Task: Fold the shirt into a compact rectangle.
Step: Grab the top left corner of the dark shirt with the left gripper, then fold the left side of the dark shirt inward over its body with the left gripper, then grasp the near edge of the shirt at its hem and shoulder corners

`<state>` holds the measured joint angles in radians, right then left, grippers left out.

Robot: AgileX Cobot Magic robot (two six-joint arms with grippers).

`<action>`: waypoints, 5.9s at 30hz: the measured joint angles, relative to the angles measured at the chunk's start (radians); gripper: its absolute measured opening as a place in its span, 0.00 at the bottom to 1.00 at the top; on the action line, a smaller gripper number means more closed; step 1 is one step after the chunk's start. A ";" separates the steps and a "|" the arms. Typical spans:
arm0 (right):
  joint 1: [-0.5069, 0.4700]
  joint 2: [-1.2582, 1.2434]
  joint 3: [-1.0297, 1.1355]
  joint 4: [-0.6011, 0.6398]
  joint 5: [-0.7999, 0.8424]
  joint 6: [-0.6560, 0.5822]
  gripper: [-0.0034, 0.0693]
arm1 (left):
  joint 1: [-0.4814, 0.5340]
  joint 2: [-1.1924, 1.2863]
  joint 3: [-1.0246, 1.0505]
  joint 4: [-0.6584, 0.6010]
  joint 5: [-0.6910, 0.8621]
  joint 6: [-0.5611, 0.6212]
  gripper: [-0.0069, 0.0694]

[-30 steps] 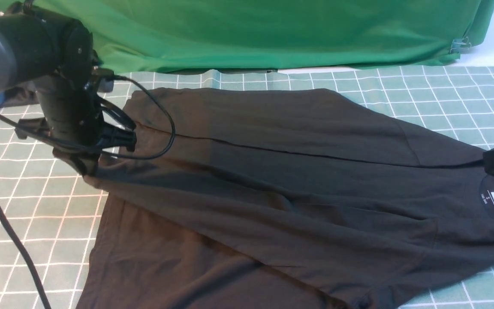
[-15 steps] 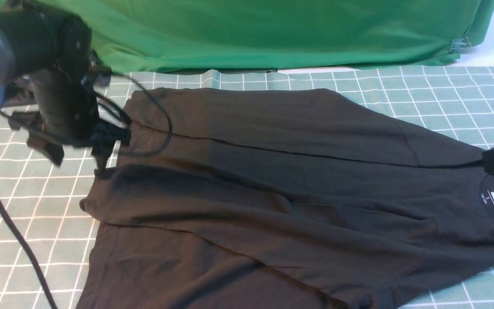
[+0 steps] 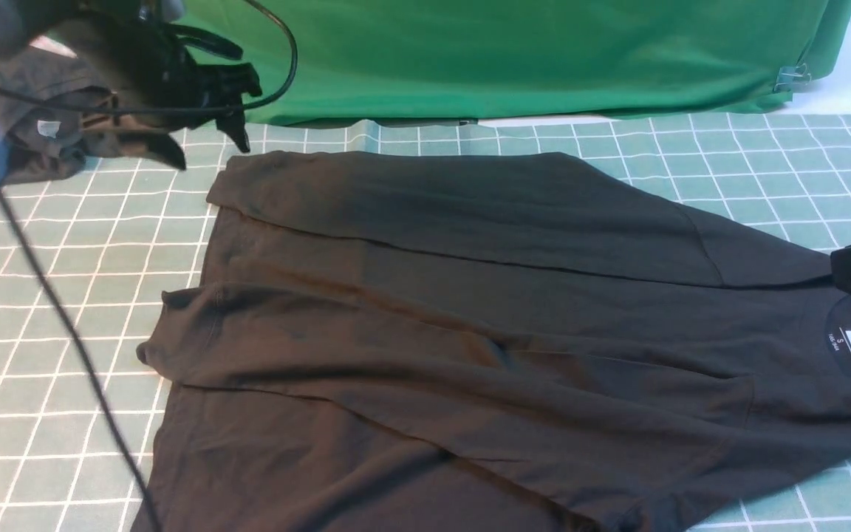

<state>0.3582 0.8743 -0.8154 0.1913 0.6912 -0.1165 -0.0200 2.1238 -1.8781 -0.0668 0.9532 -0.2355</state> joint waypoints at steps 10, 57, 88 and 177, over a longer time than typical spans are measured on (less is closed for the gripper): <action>0.000 0.000 0.000 0.000 0.000 -0.001 0.12 | 0.000 0.168 -0.032 0.145 -0.179 0.003 0.74; 0.000 0.000 0.000 0.000 0.051 -0.024 0.16 | -0.001 -0.111 -0.012 0.119 0.154 0.086 0.12; 0.000 0.000 0.000 -0.001 0.042 -0.043 0.18 | -0.001 -0.550 0.904 0.039 0.003 0.024 0.41; 0.000 0.270 -0.039 0.128 0.217 -0.209 0.41 | -0.200 -0.683 1.330 -0.006 -0.091 0.068 0.14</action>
<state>0.3582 1.1445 -0.8549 0.3193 0.9084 -0.3250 -0.2202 1.4405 -0.5485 -0.0723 0.8618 -0.1677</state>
